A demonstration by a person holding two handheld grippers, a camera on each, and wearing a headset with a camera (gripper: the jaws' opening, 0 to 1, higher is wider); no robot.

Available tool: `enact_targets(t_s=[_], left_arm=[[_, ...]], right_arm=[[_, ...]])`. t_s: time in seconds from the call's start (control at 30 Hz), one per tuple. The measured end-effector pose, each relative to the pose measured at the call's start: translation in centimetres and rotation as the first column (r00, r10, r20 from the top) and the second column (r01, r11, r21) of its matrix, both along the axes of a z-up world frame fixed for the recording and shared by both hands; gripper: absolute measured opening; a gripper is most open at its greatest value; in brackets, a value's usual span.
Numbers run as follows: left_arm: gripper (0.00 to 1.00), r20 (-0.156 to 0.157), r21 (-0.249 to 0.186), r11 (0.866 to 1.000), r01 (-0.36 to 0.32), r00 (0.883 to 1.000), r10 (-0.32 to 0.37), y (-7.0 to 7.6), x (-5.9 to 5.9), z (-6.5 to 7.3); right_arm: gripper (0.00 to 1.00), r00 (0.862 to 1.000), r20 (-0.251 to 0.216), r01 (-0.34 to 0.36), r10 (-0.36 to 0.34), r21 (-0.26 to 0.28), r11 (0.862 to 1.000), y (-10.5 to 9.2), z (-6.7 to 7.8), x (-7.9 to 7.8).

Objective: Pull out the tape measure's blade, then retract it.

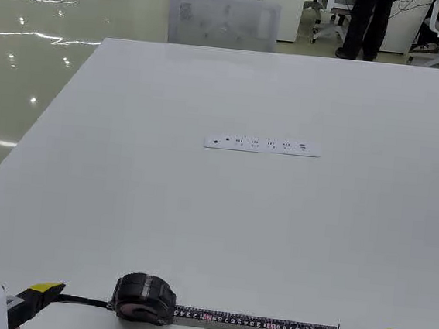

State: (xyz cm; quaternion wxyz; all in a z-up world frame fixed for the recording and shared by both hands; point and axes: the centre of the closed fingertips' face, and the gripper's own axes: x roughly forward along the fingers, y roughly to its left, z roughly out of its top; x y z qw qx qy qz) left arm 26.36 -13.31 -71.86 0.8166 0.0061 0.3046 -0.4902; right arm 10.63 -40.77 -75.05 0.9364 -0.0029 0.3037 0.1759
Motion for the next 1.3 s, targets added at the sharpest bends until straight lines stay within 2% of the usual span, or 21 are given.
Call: enact_targets(t_s=[0.07, 0.17, 0.23, 0.33, 0.47, 0.6, 0.77, 1.1, 1.3], left_arm=[[0.93, 0.001, 0.007, 1.0, 0.011, 1.0, -0.011, -0.5, 0.0, 0.0], [0.93, -0.013, -0.007, 1.0, 0.015, 1.0, -0.015, -1.2, 0.0, 0.2], [0.93, -0.003, 0.011, 1.0, 0.022, 1.0, -0.022, -1.5, 0.1, 0.1], [0.92, -0.015, 0.007, 1.0, 0.023, 1.0, -0.022, -1.9, 0.3, 0.2], [0.92, -0.016, 0.02, 0.999, 0.029, 0.999, -0.028, -2.6, 0.5, 0.2], [0.92, -0.048, 0.049, 0.998, 0.026, 0.999, -0.024, -3.3, 0.8, -0.7], [0.91, -0.073, 0.097, 0.995, 0.012, 0.997, -0.005, -3.5, 1.6, -1.9], [0.89, -0.124, 0.123, 0.992, -0.03, 0.991, 0.046, -4.3, 2.0, -3.1], [0.88, -0.142, 0.138, 0.989, -0.044, 0.988, 0.064, -4.7, 2.1, -3.8]], right_arm=[[0.9, 1.0, 0.001, 0.003, -0.003, 0.003, 1.0, 0.0, 0.0, 0.0], [0.9, 1.0, 0.003, 0.003, -0.003, 0.006, 1.0, 0.0, 0.1, 0.1], [0.9, 1.0, 0.004, 0.005, -0.005, 0.006, 1.0, -0.2, 0.1, 0.1], [0.9, 1.0, 0.007, 0.008, -0.008, 0.009, 1.0, -0.3, 0.1, 0.2], [0.9, 1.0, 0.011, 0.013, -0.013, 0.012, 1.0, -0.5, 0.2, 0.3], [0.9, 1.0, 0.014, 0.014, -0.014, 0.016, 1.0, -0.5, 0.2, 0.3], [0.9, 1.0, 0.012, 0.012, -0.012, 0.016, 1.0, -0.6, 0.1, 0.3], [0.9, 1.0, 0.006, 0.016, -0.017, 0.017, 1.0, -0.8, -0.3, 0.1], [0.9, 1.0, 0.012, 0.017, -0.017, 0.02, 1.0, -1.0, 0.0, 0.4]])
